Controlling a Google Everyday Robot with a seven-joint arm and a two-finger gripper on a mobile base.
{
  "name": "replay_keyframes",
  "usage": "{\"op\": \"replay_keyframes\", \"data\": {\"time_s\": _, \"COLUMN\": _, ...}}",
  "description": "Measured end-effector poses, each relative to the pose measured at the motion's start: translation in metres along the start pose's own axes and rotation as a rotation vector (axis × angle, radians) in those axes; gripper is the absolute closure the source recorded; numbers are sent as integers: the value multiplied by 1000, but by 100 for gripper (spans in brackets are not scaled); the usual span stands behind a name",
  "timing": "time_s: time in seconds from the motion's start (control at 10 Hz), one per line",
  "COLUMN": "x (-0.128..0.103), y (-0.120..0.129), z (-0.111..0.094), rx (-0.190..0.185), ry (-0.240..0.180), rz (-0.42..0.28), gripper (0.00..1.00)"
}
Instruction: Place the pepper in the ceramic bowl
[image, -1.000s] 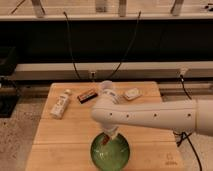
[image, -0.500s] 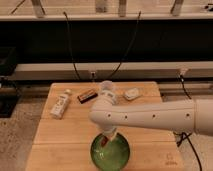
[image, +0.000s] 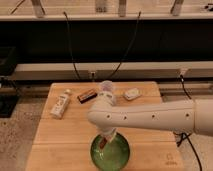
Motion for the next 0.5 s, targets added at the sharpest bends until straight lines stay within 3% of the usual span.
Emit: {"op": "replay_keyframes", "data": {"time_s": 0.5, "x": -3, "y": 2, "z": -1, "rx": 0, "ry": -9, "rz": -18, "gripper": 20}}
